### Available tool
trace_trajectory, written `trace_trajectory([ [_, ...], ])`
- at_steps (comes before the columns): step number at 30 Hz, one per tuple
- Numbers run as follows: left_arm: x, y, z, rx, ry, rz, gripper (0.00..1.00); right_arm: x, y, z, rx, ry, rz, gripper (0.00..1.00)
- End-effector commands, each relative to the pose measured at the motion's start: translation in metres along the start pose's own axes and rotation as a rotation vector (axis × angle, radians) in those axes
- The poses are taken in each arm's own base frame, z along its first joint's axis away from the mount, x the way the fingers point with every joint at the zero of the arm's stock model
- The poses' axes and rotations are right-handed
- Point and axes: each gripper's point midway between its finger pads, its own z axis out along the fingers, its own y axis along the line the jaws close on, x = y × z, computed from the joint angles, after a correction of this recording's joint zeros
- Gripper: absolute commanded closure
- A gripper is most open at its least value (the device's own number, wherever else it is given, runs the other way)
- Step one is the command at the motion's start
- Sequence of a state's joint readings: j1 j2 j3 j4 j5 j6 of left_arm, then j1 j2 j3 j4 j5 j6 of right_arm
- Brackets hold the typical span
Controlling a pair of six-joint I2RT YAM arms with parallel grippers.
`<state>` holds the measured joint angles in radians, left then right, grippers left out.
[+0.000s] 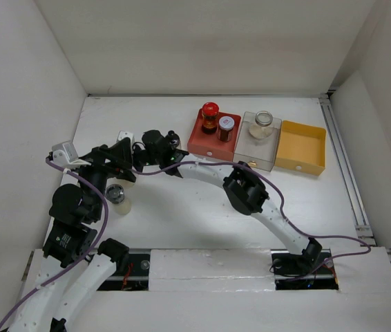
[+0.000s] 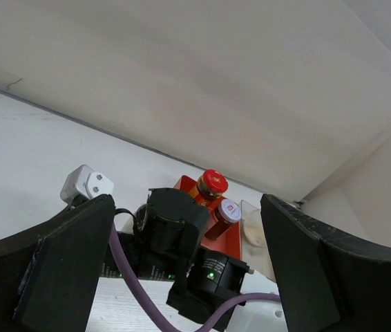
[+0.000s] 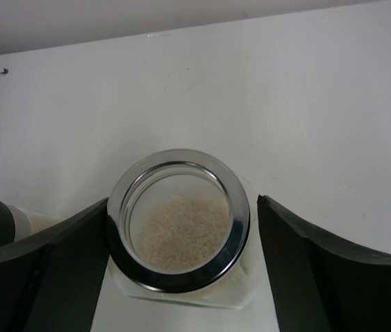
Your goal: Organize the condiment bottles
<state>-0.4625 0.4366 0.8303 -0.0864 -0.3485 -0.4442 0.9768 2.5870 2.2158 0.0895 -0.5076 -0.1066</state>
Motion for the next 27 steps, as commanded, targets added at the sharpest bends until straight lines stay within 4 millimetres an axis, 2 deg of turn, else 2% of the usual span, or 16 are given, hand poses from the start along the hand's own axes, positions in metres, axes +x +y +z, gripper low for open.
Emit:
trace_trajectory([
  [1,-0.010,-0.006,0.003,0.023,-0.037,-0.001,0.18,0.009,-0.004,0.002,0.044,0.002,-0.016,0.18],
  [3,-0.009,-0.008,0.003,0.033,-0.032,0.000,0.18,-0.006,-0.005,-0.004,0.060,-0.034,-0.035,0.32],
  [4,-0.009,-0.008,0.003,0.033,-0.032,0.000,0.18,0.004,-0.004,-0.007,0.069,-0.017,-0.027,0.39],
  [6,-0.009,-0.008,0.003,0.033,-0.032,0.000,0.18,-0.025,-0.002,-0.020,0.089,-0.073,-0.055,0.39],
  [8,-0.009,-0.008,0.003,0.033,-0.032,0.000,0.18,-0.014,0.000,-0.033,0.115,-0.054,-0.046,0.39],
  [9,-0.009,-0.008,0.003,0.033,-0.032,0.000,0.18,-0.044,0.003,-0.046,0.131,-0.109,-0.072,0.39],
  [10,-0.009,-0.008,0.003,0.033,-0.032,0.000,0.18,-0.048,0.002,-0.055,0.160,-0.113,-0.073,0.39],
  [11,-0.009,-0.008,0.003,0.033,-0.032,0.000,0.18,-0.031,0.007,-0.064,0.168,-0.079,-0.057,0.41],
  [12,-0.009,-0.008,0.003,0.033,-0.032,0.000,0.18,-0.060,0.013,-0.080,0.173,-0.127,-0.079,0.41],
  [15,-0.008,-0.009,0.002,0.042,-0.027,0.000,0.18,-0.064,0.015,-0.108,0.192,-0.150,-0.075,0.41],
  [16,-0.008,-0.010,0.002,0.042,-0.027,0.000,0.18,-0.090,0.017,-0.125,0.204,-0.195,-0.094,0.41],
  [18,-0.006,-0.008,0.005,0.029,-0.023,0.004,0.18,-0.092,0.019,-0.141,0.214,-0.196,-0.084,0.41],
  [20,-0.006,-0.008,0.005,0.029,-0.023,0.004,0.18,-0.114,0.024,-0.163,0.225,-0.236,-0.088,0.41],
  [23,-0.007,-0.010,0.005,0.043,-0.025,0.001,0.18,-0.135,0.022,-0.199,0.283,-0.279,-0.073,0.42],
  [25,-0.005,-0.009,0.007,0.031,-0.022,0.004,0.18,-0.131,0.003,-0.228,0.379,-0.282,-0.038,0.43],
  [27,-0.002,-0.009,0.007,0.034,-0.009,0.008,0.18,-0.151,-0.005,-0.264,0.463,-0.340,-0.012,0.45],
])
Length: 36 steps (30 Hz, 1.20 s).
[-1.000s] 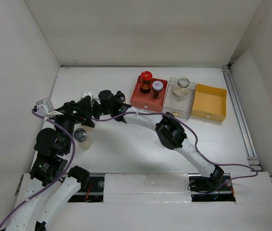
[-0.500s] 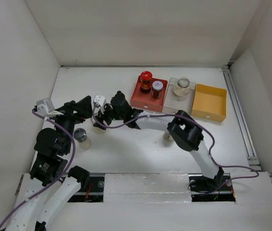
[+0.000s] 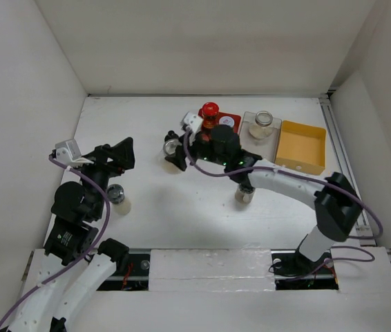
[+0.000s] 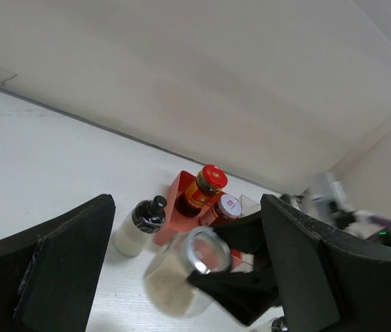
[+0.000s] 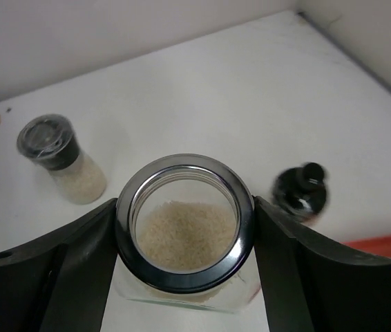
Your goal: Organize the condiment bottles
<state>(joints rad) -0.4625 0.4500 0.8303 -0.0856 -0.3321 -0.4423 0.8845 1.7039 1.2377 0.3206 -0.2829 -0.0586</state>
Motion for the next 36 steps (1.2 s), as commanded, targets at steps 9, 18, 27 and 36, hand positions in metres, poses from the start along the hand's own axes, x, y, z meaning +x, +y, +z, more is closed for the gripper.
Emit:
trace_trajectory([
  [9,-0.012,-0.009,0.002,0.035,-0.045,-0.006,0.18,-0.056,-0.185,-0.172,0.852,-0.193,0.121,0.45],
  [18,-0.008,-0.010,0.004,0.040,-0.031,-0.011,0.18,0.008,-0.256,-0.232,1.179,-0.095,0.225,0.45],
  [27,-0.005,-0.011,0.006,0.044,-0.019,-0.008,0.18,0.059,-0.278,-0.228,1.237,-0.056,0.300,0.48],
  [36,0.001,-0.010,0.011,0.033,0.000,0.000,0.18,0.107,-0.275,-0.223,1.276,-0.036,0.365,0.45],
])
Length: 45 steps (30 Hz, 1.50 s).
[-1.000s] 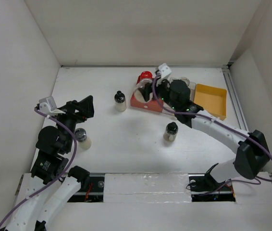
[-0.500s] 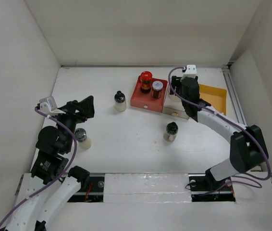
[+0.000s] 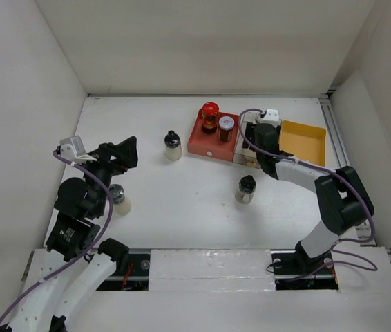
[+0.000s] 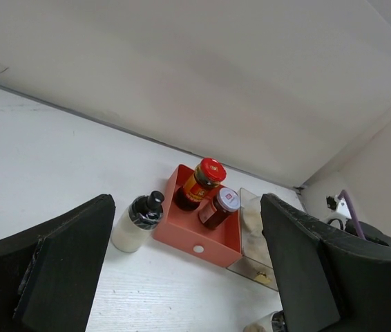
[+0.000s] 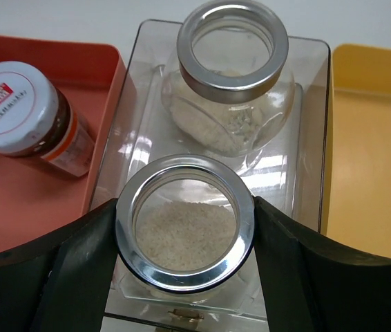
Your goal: Organize the condiment bottles
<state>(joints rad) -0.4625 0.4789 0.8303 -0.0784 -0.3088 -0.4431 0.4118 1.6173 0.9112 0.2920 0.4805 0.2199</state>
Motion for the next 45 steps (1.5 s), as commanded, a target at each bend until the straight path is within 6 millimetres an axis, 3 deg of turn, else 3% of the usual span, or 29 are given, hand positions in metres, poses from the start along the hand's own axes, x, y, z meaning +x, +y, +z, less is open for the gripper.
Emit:
trace_trajectory([
  [1,-0.004,-0.008,0.007,0.028,-0.016,-0.003,0.18,-0.029,0.005,0.008,-0.006,-0.126,0.116,0.44],
  [5,-0.006,-0.008,0.007,0.032,-0.024,0.003,0.16,-0.010,0.008,0.013,-0.039,-0.089,0.123,0.34],
  [7,-0.006,-0.008,0.007,0.032,-0.024,0.003,0.11,-0.012,0.011,0.012,-0.054,-0.096,0.116,0.20],
  [9,-0.005,-0.010,0.007,0.040,-0.020,0.003,0.07,-0.003,0.010,0.012,-0.056,-0.062,0.100,0.13],
  [12,-0.003,-0.009,0.009,0.036,-0.012,0.006,0.02,-0.023,0.008,0.000,-0.067,-0.106,0.100,0.02],
  [16,-0.005,-0.010,0.008,0.036,-0.012,0.006,0.01,-0.049,0.002,-0.019,-0.075,-0.154,0.073,0.00],
  [19,-0.007,-0.006,0.008,0.014,-0.024,0.006,0.04,-0.071,0.025,-0.045,-0.166,-0.212,0.005,0.00],
  [21,-0.009,-0.007,0.006,0.019,-0.033,0.002,0.06,-0.078,0.069,-0.067,-0.339,-0.230,-0.029,0.00],
  [22,-0.013,-0.006,0.006,0.013,-0.047,-0.002,0.07,-0.084,0.103,-0.086,-0.462,-0.253,-0.088,0.02],
  [23,-0.013,-0.006,0.006,0.013,-0.047,-0.002,0.07,-0.089,0.105,-0.085,-0.462,-0.267,-0.107,0.03],
  [24,-0.013,-0.006,0.006,0.013,-0.047,-0.002,0.08,-0.089,0.130,-0.097,-0.570,-0.274,-0.144,0.03],
  [25,-0.011,-0.004,0.006,0.001,-0.043,0.002,0.08,-0.099,0.163,-0.118,-0.675,-0.305,-0.166,0.09],
  [26,-0.011,-0.004,0.006,0.000,-0.043,0.002,0.08,-0.089,0.185,-0.123,-0.742,-0.293,-0.208,0.15],
  [28,-0.016,0.000,0.005,-0.020,-0.063,-0.002,0.09,-0.073,0.234,-0.157,-0.946,-0.275,-0.244,0.36],
  [29,-0.020,0.001,0.002,-0.024,-0.078,-0.007,0.11,-0.075,0.254,-0.170,-1.022,-0.288,-0.249,0.62],
  [30,-0.023,0.000,-0.001,-0.019,-0.087,-0.020,0.13,-0.057,0.274,-0.174,-1.088,-0.263,-0.268,0.73],
  [31,-0.023,0.006,-0.001,-0.049,-0.092,-0.017,0.16,-0.044,0.292,-0.189,-1.183,-0.242,-0.287,0.85],
  [32,-0.029,0.005,-0.006,-0.039,-0.111,-0.026,0.19,-0.043,0.315,-0.211,-1.259,-0.253,-0.295,0.91],
  [33,-0.030,0.007,-0.006,-0.051,-0.117,-0.026,0.29,-0.021,0.331,-0.214,-1.306,-0.213,-0.316,0.90],
  [34,-0.031,0.008,-0.008,-0.045,-0.127,-0.031,0.37,-0.014,0.343,-0.224,-1.354,-0.204,-0.325,0.83],
  [35,-0.032,0.009,-0.008,-0.053,-0.132,-0.031,0.41,-0.003,0.359,-0.246,-1.431,-0.195,-0.339,0.73],
  [36,-0.030,0.010,-0.008,-0.058,-0.124,-0.028,0.43,0.003,0.375,-0.250,-1.463,-0.191,-0.345,0.40],
  [38,-0.034,0.008,-0.009,-0.053,-0.133,-0.032,0.45,0.021,0.390,-0.263,-1.529,-0.156,-0.380,0.20],
  [39,-0.034,0.008,-0.009,-0.053,-0.133,-0.032,0.42,0.019,0.403,-0.274,-1.554,-0.172,-0.392,0.11],
  [40,-0.036,0.006,-0.011,-0.039,-0.135,-0.035,0.37,0.041,0.409,-0.271,-1.565,-0.121,-0.424,0.07],
  [42,-0.036,0.006,-0.011,-0.039,-0.135,-0.035,0.21,0.057,0.419,-0.280,-1.616,-0.089,-0.453,0.02],
  [43,-0.041,0.004,-0.013,-0.034,-0.145,-0.040,0.18,0.054,0.424,-0.281,-1.631,-0.099,-0.459,0.02],
  [44,-0.038,0.004,-0.013,-0.030,-0.131,-0.034,0.15,0.076,0.428,-0.281,-1.645,-0.050,-0.488,0.01],
  [45,-0.038,0.004,-0.013,-0.030,-0.130,-0.034,0.12,0.077,0.435,-0.286,-1.658,-0.061,-0.503,0.01],
])
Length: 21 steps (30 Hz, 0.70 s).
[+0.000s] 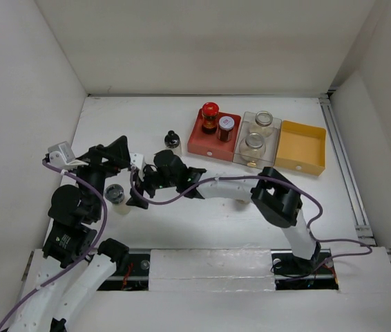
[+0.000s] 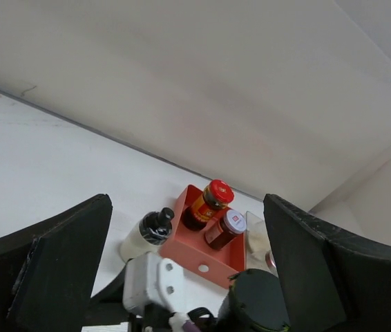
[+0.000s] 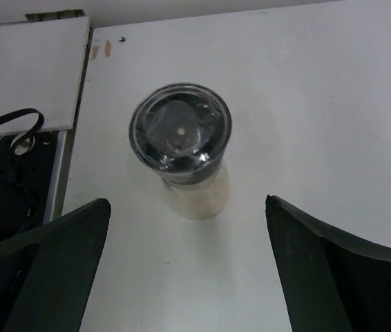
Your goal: Organize the condiment bottles
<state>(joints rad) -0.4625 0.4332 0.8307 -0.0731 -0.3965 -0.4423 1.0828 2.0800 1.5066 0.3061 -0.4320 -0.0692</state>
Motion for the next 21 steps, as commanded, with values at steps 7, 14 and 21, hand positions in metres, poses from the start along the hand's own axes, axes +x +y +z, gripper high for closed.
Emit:
trace_trajectory([
  [7,-0.022,-0.013,-0.006,0.057,-0.055,-0.028,0.10,0.004,0.015,0.044,-0.115,0.018,-0.070,0.01],
  [14,-0.020,-0.016,-0.007,0.073,-0.046,-0.027,0.10,-0.013,0.005,0.068,-0.119,-0.039,-0.117,0.01],
  [21,-0.020,-0.016,-0.007,0.073,-0.046,-0.027,0.10,-0.033,0.013,0.078,-0.175,-0.149,-0.113,0.01],
])
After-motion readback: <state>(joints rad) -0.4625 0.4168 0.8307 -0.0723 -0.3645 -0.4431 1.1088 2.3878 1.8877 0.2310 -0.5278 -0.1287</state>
